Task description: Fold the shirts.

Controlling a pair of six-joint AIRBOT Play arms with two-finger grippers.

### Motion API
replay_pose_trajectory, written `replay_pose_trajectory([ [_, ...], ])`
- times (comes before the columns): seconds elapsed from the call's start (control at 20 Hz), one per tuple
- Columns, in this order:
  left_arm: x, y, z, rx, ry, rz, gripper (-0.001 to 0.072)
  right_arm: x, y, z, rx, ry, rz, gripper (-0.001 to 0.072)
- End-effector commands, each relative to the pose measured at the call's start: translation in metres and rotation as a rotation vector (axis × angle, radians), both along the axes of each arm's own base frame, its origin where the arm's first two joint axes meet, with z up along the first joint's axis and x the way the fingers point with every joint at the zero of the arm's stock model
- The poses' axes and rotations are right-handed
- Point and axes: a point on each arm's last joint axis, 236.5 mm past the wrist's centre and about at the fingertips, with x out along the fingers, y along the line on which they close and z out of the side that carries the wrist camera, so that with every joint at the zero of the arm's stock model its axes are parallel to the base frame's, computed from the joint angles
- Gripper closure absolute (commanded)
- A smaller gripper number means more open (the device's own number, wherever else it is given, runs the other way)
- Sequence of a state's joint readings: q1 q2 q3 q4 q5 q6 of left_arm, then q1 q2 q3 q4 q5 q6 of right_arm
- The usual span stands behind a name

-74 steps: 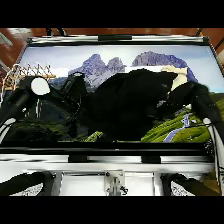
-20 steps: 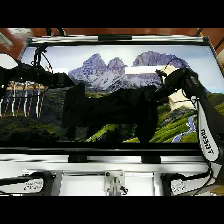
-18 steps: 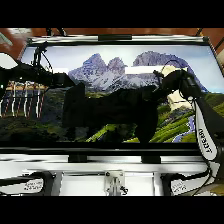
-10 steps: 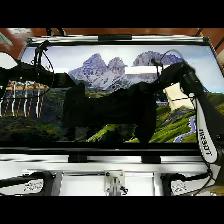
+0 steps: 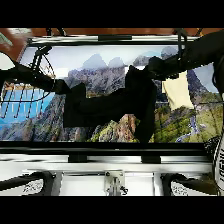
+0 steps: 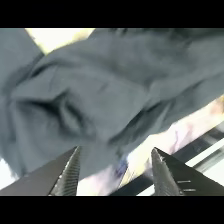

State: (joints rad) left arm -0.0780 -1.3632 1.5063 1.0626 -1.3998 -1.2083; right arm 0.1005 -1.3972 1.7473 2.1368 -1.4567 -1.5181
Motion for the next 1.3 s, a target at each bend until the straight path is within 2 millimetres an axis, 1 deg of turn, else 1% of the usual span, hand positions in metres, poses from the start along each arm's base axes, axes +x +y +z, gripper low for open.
replay_pose_trajectory([
  [0.0,-0.033,0.009,-0.010,0.104,0.043,-0.041,0.0200,-0.015,0.021,0.026,0.119,0.028,-0.003,0.0631],
  [0.05,-0.046,0.004,-0.014,0.104,0.051,-0.056,0.0196,-0.014,0.026,0.030,0.135,0.016,0.000,0.0630],
  [0.1,-0.061,0.000,-0.023,0.106,0.068,-0.070,0.0124,-0.012,0.030,0.031,0.136,0.002,0.002,0.0630],
  [0.15,-0.080,-0.004,-0.038,0.107,0.110,-0.074,0.0030,-0.011,0.034,0.032,0.135,-0.010,0.003,0.0630],
  [0.2,-0.097,-0.007,-0.056,0.108,0.157,-0.065,0.0024,-0.010,0.036,0.032,0.132,-0.019,0.004,0.0630],
  [0.25,-0.110,-0.012,-0.075,0.087,0.191,-0.030,0.0024,-0.009,0.038,0.032,0.128,-0.025,0.005,0.0630],
  [0.3,-0.115,-0.021,-0.089,0.044,0.191,0.003,0.0024,-0.010,0.038,0.031,0.120,-0.028,0.007,0.0630],
  [0.35,-0.114,-0.030,-0.101,0.004,0.170,0.036,0.0024,-0.009,0.038,0.031,0.115,-0.031,0.010,0.0630],
  [0.4,-0.110,-0.036,-0.112,-0.007,0.143,0.053,0.0024,-0.009,0.037,0.031,0.113,-0.032,0.008,0.0630],
  [0.45,-0.105,-0.045,-0.120,0.006,0.074,0.008,0.0024,-0.009,0.036,0.030,0.107,-0.032,0.006,0.0630],
  [0.5,-0.099,-0.054,-0.124,0.035,-0.016,-0.060,0.0024,-0.008,0.034,0.028,0.096,-0.034,0.003,0.0630],
  [0.65,-0.073,-0.072,-0.123,0.136,-0.239,-0.147,0.0025,-0.007,0.033,0.028,0.091,-0.035,0.001,0.0630],
  [0.75,-0.060,-0.073,-0.130,0.184,-0.299,-0.155,0.0029,-0.006,0.031,0.026,0.081,-0.037,-0.002,0.0630],
  [0.9,-0.036,-0.063,-0.140,0.197,-0.302,-0.023,0.0029,-0.004,0.026,0.023,0.057,-0.042,-0.012,0.0630],
  [1.1,-0.005,-0.071,-0.132,0.173,-0.412,0.006,0.0043,0.000,0.022,0.022,0.042,-0.056,-0.026,0.0630],
  [1.25,0.010,-0.075,-0.140,0.199,-0.421,-0.011,0.0043,0.006,0.022,0.026,0.051,-0.079,-0.039,0.0630],
])
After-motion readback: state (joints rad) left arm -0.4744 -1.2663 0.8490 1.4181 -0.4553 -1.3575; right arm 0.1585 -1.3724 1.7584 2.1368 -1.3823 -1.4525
